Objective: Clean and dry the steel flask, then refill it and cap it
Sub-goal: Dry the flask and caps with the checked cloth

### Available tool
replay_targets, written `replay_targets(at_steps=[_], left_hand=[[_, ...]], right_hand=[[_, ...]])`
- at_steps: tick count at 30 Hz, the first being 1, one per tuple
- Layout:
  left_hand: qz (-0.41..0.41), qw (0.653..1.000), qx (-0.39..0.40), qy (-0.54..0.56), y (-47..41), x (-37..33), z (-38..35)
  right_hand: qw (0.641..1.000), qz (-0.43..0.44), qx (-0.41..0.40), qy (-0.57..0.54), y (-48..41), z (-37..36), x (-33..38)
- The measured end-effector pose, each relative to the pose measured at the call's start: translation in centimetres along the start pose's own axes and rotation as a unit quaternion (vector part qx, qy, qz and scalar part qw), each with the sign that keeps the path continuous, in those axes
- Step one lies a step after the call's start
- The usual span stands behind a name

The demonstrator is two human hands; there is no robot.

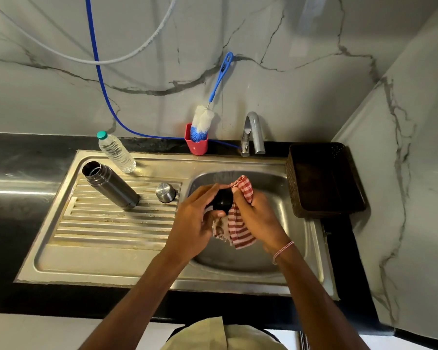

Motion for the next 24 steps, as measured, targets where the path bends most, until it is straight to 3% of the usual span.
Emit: replay_targets(at_steps=[4, 7, 11, 15, 19, 22, 24], left_hand=[[-0.053, 0.996, 0.041, -0.051, 0.3, 0.7, 0.2], [-0.058, 0.995, 0.05, -0.066, 0.2, 1.2, 0.2], [-0.017, 0.998, -0.011, -0.052, -0.5, 0.1, -0.2], [0.068, 0.995, -0.072, -0.028, -0.8, -0.5, -0.6], [0.179, 0.967, -0.101, 0.152, -0.6, -1.0, -0.5], [0.233, 0.884, -0.128, 0.384, -0.2, -1.2, -0.3], [0.247, 0.866, -0.122, 0.418, -0.2, -1.2, 0.0]], right_hand=[[0.972, -0.14, 0.099, -0.163, -0.4, 1.0, 0.5], [0.957, -0.171, 0.114, -0.205, -1.1, 0.8, 0.0], [0.989, -0.081, -0.008, -0.126, -1.5, -1.0, -0.7], [0.993, 0.037, -0.11, -0.008, -0.7, -2.1, -0.8], [0.981, 0.138, -0.121, 0.063, 0.0, -2.5, -1.8], [0.974, 0.162, -0.115, 0.106, 0.6, -2.4, -2.1], [0.978, 0.161, -0.127, 0.028, 0.7, -2.4, -2.5]])
Point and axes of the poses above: each hand's wrist, its own y-axis away from the middle knuckle, its own z-axis out of the back of the hand, x = y × z, the point moved 1 cm from there along -y, towards the middle knuckle, and after that the axes turned 8 degrees about y, right-handed, at the moved point
